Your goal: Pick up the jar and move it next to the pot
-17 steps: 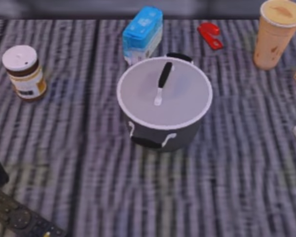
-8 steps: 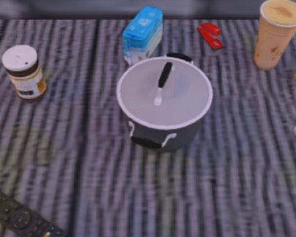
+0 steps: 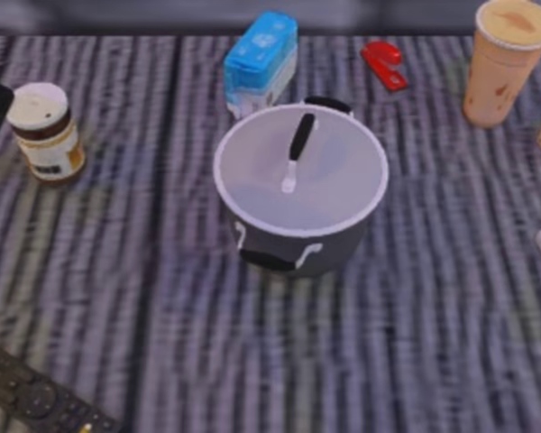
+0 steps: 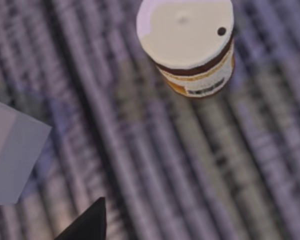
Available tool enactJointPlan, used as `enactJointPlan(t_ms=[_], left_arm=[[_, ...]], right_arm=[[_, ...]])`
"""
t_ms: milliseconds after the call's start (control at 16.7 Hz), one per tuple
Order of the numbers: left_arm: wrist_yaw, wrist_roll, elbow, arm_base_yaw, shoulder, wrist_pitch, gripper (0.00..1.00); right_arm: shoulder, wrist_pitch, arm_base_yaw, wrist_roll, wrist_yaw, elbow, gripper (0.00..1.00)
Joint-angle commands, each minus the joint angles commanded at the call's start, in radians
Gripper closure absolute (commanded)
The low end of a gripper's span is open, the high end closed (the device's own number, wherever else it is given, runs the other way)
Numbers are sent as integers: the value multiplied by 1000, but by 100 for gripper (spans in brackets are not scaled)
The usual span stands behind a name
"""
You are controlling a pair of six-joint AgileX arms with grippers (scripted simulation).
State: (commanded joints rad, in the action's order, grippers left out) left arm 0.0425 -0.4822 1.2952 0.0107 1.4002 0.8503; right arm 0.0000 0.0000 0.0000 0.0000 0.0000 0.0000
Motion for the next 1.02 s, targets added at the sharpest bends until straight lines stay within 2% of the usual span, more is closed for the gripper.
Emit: enactJointPlan(t_ms=[600, 840, 1020], left_arm=[[32, -311, 909, 1, 860, 498, 0], [39, -386, 1133, 1, 1056, 606, 0], [41, -410, 1207, 1, 1118, 640, 0]], right_arm=[[0, 0, 0, 0, 0, 0, 0], [0, 0, 0, 0, 0, 0, 0], [0, 0, 0, 0, 0, 0, 0]])
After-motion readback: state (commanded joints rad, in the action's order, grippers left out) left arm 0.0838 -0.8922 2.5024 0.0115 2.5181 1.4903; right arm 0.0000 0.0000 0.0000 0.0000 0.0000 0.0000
